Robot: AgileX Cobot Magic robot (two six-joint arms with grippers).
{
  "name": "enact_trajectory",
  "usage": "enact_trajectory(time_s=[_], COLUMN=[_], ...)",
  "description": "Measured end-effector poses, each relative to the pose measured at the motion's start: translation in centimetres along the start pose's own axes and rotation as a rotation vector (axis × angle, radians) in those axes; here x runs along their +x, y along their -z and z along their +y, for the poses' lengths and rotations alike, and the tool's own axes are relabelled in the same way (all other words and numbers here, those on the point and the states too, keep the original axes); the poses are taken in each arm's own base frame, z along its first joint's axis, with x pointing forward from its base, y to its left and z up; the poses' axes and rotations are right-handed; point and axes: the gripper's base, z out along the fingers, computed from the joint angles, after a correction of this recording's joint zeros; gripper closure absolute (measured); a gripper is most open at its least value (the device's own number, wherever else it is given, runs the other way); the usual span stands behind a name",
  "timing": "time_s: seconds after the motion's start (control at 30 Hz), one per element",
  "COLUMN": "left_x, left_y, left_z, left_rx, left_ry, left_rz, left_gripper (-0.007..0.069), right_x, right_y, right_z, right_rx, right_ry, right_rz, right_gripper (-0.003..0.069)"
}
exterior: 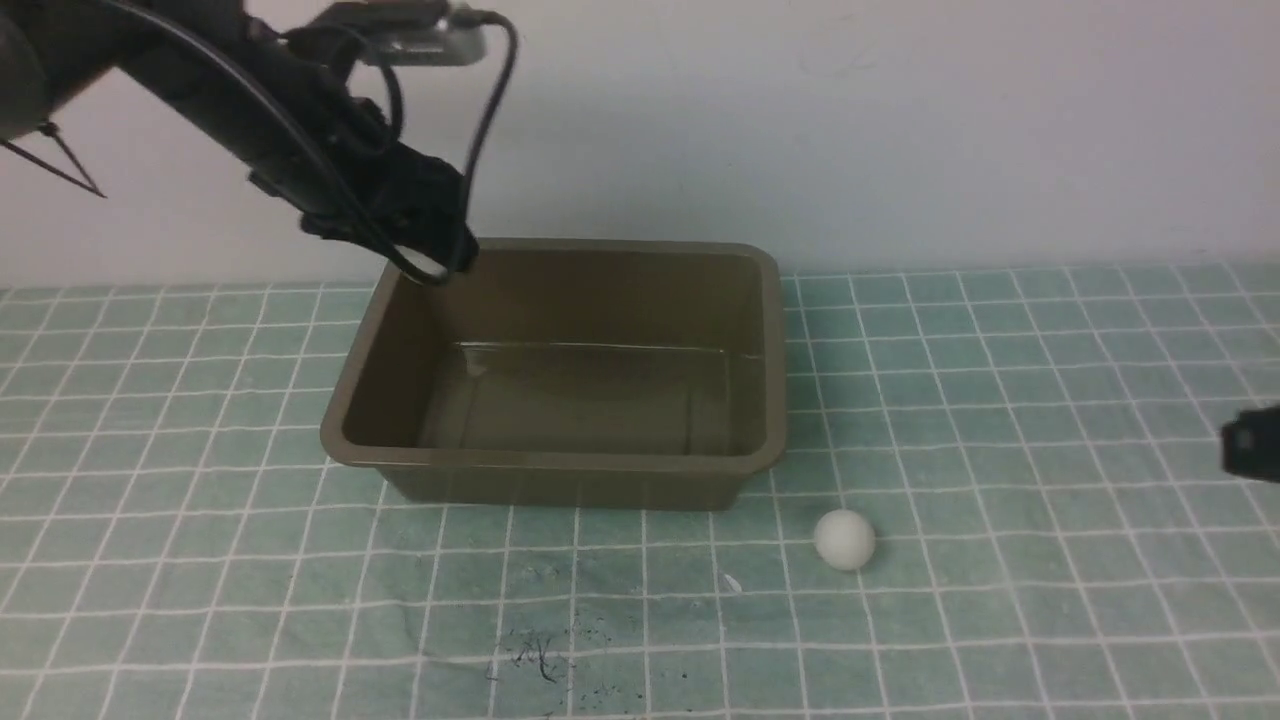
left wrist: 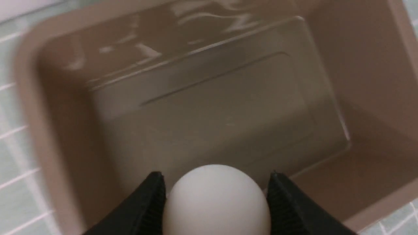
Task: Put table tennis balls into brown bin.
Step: 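Drop the ball into the bin, then reach for and grasp a ping pong ball on the table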
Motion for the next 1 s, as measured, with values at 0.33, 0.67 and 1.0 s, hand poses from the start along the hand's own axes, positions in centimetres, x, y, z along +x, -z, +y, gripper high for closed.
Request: enact_trajectory(time_s=[0.33, 0.67, 1.0], left_x=[0.9, 5.3, 17.4], left_y=[0.9, 17.8, 23.6], left_z=[-1.2, -5.2, -10.2], left_rx=[-0.075, -0.253, -0.262], left_ry=[0.075, 0.04, 0.019], left_rz=[0.102, -0.175, -0.286], left_gripper=[0.0167, 0.0629, 0.0629], right_x=[-3.8, -2.7, -2.7], right_y=[-10.0, -24.0, -25.6], right_z=[4.3, 7.0, 7.0], right_rx=[-0.097, -0.091, -0.078], right_ry=[0.248, 0.311, 0.32], right_rz=[0.17, 0.422, 0.508], right_gripper=[0.0519, 0.0132, 0.0301])
